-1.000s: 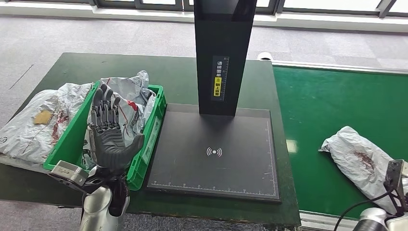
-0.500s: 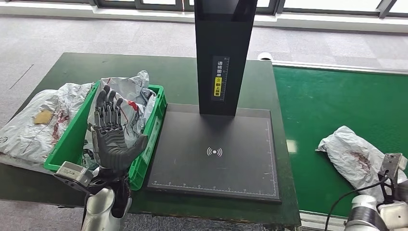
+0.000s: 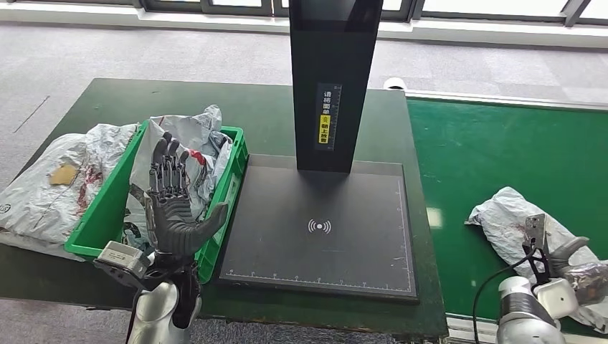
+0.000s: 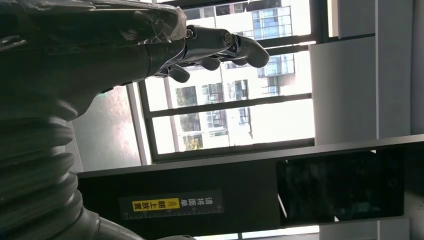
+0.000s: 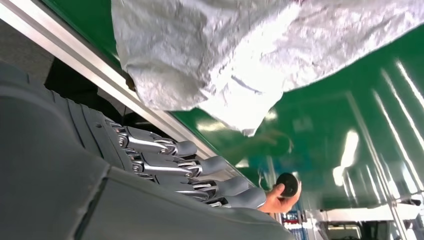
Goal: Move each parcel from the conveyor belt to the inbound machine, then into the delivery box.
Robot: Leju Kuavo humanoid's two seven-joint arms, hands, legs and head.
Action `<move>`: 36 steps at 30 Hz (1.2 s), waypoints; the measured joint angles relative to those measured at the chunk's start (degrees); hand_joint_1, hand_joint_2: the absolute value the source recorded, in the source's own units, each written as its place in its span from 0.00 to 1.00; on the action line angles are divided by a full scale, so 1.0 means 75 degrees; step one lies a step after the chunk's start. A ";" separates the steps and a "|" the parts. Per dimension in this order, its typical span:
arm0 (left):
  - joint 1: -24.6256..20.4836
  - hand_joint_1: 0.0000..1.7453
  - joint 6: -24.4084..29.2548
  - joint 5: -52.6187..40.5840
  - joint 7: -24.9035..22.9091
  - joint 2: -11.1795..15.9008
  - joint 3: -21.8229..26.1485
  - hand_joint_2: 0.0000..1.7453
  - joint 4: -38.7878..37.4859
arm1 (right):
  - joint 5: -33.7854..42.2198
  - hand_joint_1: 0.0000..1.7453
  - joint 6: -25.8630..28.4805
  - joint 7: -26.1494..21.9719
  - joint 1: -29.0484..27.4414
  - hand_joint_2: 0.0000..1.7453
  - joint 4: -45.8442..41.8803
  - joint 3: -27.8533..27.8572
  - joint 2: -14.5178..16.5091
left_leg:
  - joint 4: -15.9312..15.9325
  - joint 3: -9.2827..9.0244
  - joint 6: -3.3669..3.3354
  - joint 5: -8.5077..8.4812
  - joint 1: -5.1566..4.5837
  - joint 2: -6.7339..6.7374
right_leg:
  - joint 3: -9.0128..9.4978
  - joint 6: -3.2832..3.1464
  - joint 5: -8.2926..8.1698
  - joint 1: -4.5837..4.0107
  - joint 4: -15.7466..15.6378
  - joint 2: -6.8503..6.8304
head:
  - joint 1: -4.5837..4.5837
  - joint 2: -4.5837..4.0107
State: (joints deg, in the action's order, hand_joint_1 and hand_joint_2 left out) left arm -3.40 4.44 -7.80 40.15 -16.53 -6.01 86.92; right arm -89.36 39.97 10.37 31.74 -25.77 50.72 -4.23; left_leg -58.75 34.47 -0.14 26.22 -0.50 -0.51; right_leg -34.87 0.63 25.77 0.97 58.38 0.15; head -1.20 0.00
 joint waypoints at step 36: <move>0.0619 0.00 0.0599 -0.0074 0.0000 0.0059 -0.0145 1.00 0.0225 | -0.0021 1.00 -0.3474 0.3063 0.0285 1.00 0.1266 -0.3120 -0.0278 | -0.0001 -0.0004 0.0000 0.0000 0.0000 0.0003 | -0.0001 0.0000 0.0000 0.0000 0.0000 0.0004 | -0.0001 0.0000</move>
State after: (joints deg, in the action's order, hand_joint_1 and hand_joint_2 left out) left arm 1.24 8.93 -8.35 40.15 -16.09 -7.10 88.61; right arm -89.52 13.91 33.34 33.87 -16.27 27.32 -6.32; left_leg -58.75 34.44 -0.14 26.22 -0.50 -0.49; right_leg -34.88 0.64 25.77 0.97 58.38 0.18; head -1.21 0.00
